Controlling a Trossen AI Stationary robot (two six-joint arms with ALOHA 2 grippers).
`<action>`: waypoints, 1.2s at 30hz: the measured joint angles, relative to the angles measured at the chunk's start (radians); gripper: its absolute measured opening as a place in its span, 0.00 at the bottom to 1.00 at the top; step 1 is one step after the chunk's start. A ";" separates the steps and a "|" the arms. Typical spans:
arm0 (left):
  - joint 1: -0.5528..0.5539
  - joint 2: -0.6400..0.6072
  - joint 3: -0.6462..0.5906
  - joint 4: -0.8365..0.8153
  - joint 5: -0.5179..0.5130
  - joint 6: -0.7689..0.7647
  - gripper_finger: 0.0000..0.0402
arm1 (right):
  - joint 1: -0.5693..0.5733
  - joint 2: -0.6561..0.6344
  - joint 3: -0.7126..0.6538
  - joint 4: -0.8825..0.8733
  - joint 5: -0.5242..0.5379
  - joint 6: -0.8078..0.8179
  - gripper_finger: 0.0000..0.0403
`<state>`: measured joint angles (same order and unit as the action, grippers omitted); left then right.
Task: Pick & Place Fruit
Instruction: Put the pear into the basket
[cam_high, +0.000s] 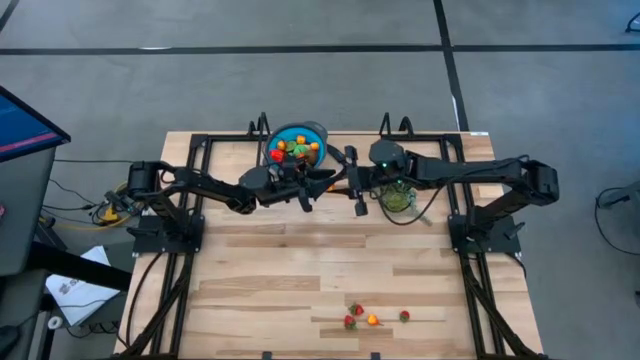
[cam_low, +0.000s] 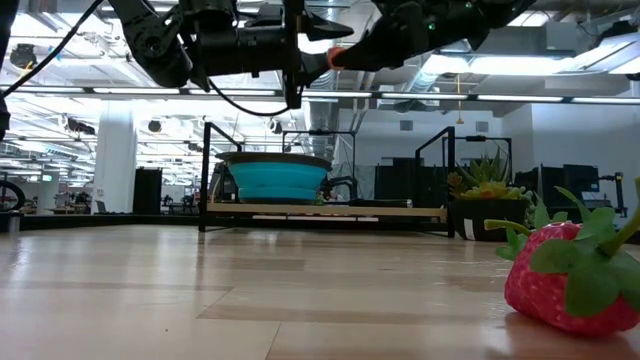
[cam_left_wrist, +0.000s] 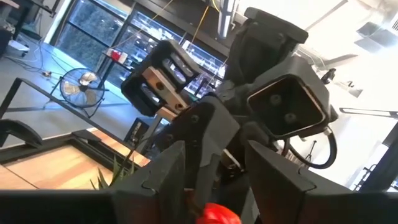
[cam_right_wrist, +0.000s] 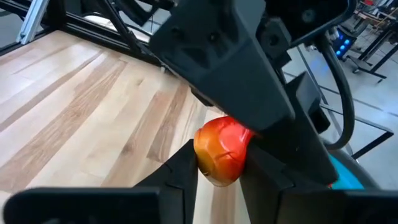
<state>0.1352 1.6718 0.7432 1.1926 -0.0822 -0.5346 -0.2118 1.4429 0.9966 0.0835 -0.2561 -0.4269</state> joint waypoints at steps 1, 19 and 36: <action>0.001 0.000 0.000 0.000 0.000 0.000 0.40 | 0.000 -0.001 0.000 0.000 0.000 0.001 0.22; 0.011 0.002 -0.001 -0.057 -0.005 -0.002 0.50 | -0.019 -0.082 0.001 -0.086 0.061 0.009 0.22; 0.005 0.028 0.019 -0.038 -0.024 -0.023 0.61 | -0.018 -0.082 0.002 -0.108 0.059 0.027 0.22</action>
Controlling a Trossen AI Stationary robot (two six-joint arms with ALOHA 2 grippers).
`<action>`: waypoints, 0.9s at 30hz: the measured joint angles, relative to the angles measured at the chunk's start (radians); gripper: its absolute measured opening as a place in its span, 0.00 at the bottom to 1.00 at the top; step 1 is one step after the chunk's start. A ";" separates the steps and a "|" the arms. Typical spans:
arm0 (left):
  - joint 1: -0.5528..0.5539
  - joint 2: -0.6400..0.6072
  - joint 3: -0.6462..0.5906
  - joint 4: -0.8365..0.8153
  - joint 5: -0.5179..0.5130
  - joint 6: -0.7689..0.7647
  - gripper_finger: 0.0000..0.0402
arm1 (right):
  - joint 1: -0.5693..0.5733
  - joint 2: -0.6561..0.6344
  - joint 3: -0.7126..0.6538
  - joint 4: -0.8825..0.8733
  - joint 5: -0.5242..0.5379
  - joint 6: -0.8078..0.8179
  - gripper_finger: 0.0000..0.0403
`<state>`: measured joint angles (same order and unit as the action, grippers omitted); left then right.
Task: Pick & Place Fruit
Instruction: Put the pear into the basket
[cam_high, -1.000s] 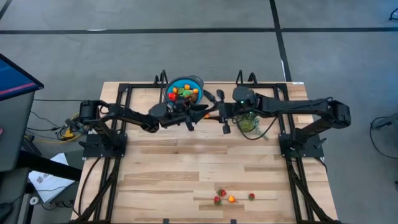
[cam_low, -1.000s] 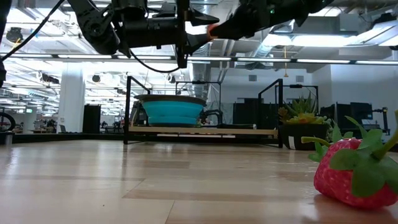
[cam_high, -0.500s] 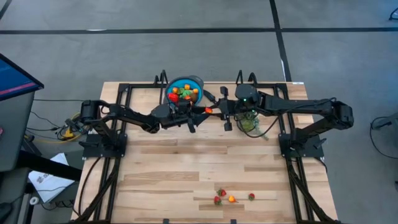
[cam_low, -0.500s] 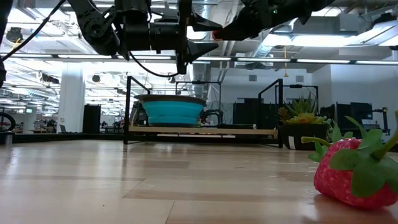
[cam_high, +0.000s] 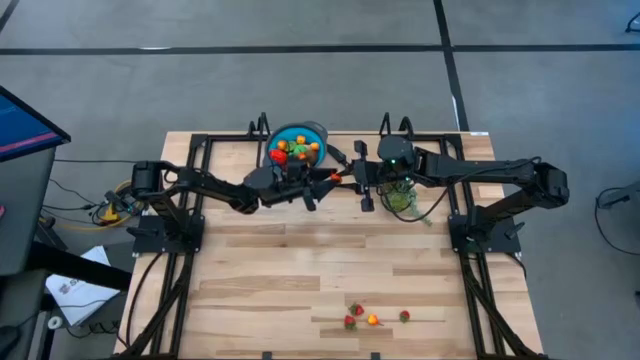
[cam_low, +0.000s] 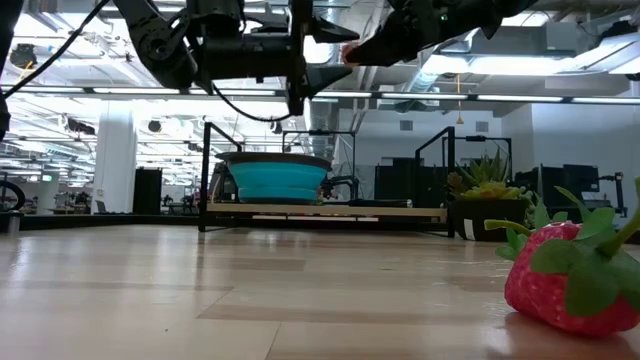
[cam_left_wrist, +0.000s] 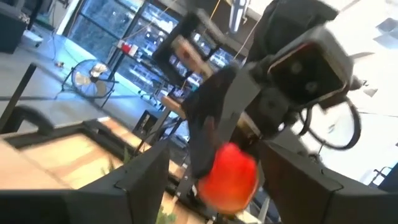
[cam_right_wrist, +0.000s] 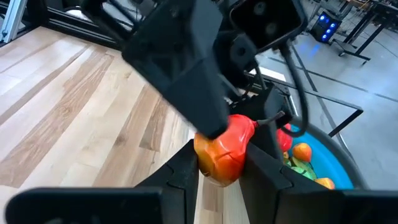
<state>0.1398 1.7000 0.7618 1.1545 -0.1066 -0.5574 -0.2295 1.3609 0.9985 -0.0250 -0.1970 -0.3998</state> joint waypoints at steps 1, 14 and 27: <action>0.000 0.000 0.007 0.002 0.000 0.004 0.60 | 0.000 0.000 0.000 0.000 0.000 0.000 0.22; 0.000 0.000 0.026 -0.055 0.010 0.012 0.47 | 0.000 0.000 0.000 0.004 0.000 -0.001 0.22; 0.000 0.000 0.026 -0.062 0.025 0.002 0.36 | -0.002 0.000 0.000 0.002 0.001 -0.004 0.22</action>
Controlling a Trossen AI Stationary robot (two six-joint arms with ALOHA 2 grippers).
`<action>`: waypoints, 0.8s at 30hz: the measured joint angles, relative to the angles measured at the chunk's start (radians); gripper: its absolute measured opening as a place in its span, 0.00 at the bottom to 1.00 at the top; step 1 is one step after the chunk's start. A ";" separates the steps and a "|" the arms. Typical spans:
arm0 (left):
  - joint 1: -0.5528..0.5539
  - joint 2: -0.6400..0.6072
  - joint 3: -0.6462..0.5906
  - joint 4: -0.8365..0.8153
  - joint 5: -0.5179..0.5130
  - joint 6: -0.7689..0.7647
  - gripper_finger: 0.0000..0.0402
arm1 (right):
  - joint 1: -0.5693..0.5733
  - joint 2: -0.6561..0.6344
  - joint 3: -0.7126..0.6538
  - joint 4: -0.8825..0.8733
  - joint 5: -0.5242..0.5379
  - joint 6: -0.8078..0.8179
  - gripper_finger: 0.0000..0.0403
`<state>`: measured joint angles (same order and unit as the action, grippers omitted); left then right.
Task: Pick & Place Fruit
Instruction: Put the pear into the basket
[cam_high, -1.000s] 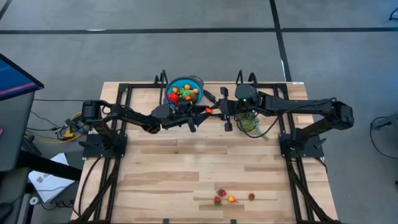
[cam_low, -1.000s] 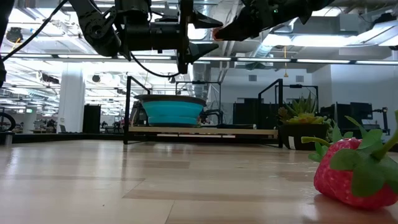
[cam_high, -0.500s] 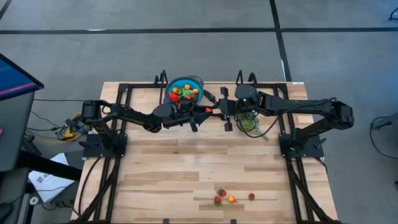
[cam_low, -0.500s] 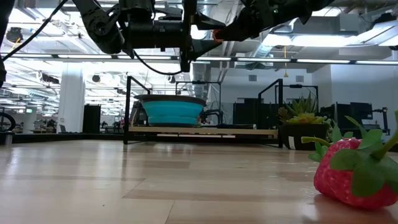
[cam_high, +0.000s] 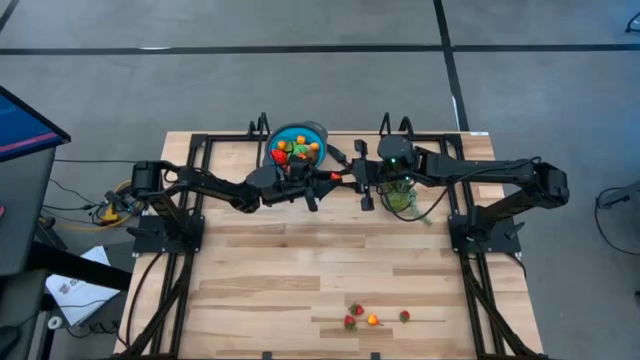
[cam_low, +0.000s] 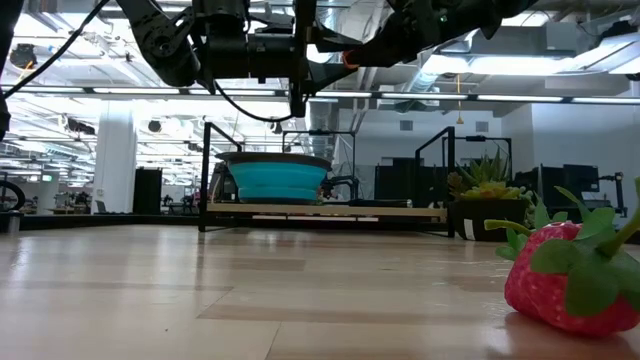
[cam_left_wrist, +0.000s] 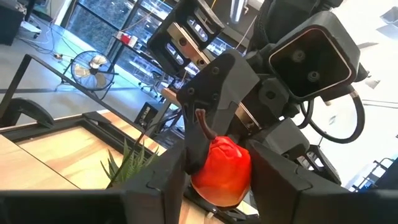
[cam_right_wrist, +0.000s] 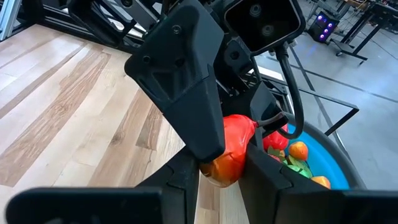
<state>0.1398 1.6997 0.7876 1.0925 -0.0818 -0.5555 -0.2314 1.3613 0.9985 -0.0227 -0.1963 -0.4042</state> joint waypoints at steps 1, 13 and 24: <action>0.000 0.000 0.000 0.000 0.000 0.000 0.36 | 0.000 0.000 0.000 0.000 0.000 0.000 0.22; 0.000 0.000 0.000 -0.005 0.004 0.006 0.36 | 0.000 0.000 0.000 -0.001 0.004 -0.037 0.24; 0.006 -0.001 0.002 -0.008 0.003 0.012 0.36 | 0.001 0.001 0.000 -0.006 0.034 -0.036 0.54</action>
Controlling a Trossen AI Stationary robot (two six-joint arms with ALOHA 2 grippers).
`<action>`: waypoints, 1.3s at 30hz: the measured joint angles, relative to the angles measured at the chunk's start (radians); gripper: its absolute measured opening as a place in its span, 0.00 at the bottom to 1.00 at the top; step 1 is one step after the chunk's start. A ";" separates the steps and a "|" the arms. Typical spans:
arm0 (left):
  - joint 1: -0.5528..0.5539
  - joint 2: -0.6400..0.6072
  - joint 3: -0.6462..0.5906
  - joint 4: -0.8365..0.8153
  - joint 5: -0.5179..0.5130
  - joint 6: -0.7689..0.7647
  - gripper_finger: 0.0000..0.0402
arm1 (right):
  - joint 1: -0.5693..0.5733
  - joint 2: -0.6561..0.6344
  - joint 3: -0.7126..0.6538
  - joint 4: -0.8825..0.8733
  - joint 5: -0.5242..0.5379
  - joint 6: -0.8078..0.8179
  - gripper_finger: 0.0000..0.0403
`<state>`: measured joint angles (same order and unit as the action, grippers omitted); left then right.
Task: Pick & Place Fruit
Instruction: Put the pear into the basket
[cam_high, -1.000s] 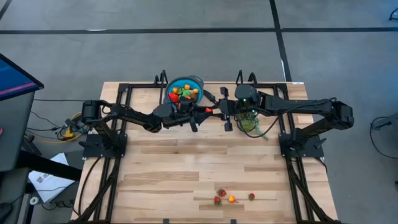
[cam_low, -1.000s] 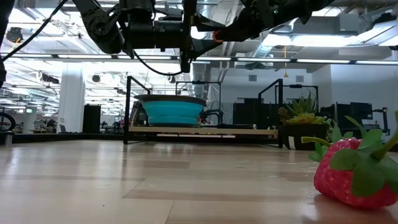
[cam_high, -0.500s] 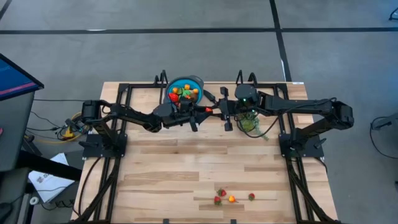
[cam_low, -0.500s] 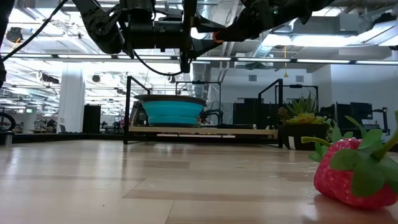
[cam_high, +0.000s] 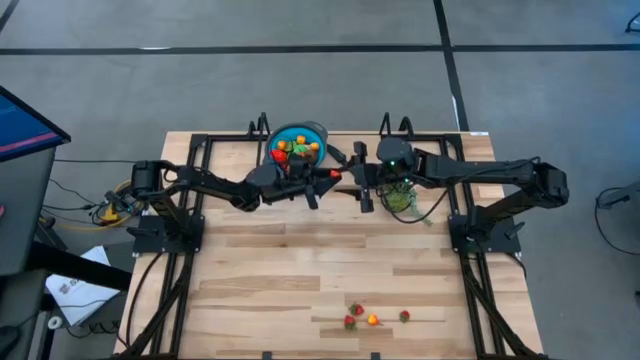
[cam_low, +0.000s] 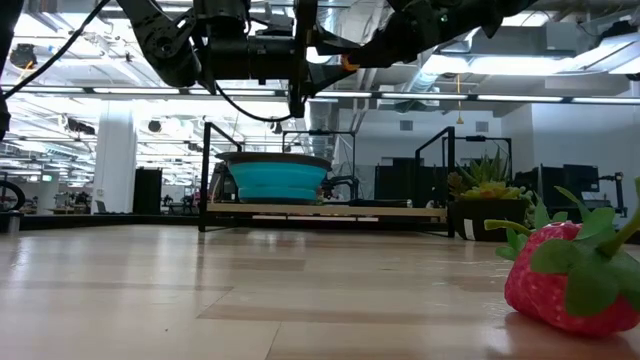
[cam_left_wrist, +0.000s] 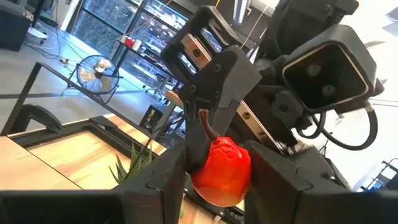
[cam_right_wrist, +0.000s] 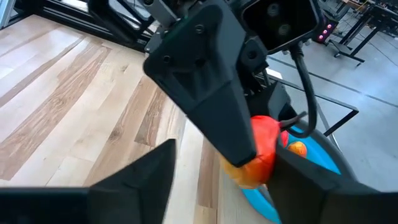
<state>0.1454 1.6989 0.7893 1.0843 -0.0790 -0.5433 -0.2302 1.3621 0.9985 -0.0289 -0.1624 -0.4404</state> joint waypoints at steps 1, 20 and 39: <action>0.001 0.000 0.000 0.000 -0.001 0.000 0.36 | 0.000 0.000 0.000 -0.001 0.000 0.000 0.58; 0.016 0.001 -0.003 -0.065 0.042 -0.008 0.32 | -0.049 -0.127 0.003 -0.092 0.193 -0.038 0.76; 0.042 0.000 -0.002 -0.158 0.128 0.013 0.07 | -0.104 -0.164 0.001 -0.478 0.059 0.119 0.73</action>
<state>0.1872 1.6993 0.7872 0.9260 0.0488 -0.5301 -0.3344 1.1984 0.9993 -0.5067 -0.1031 -0.3215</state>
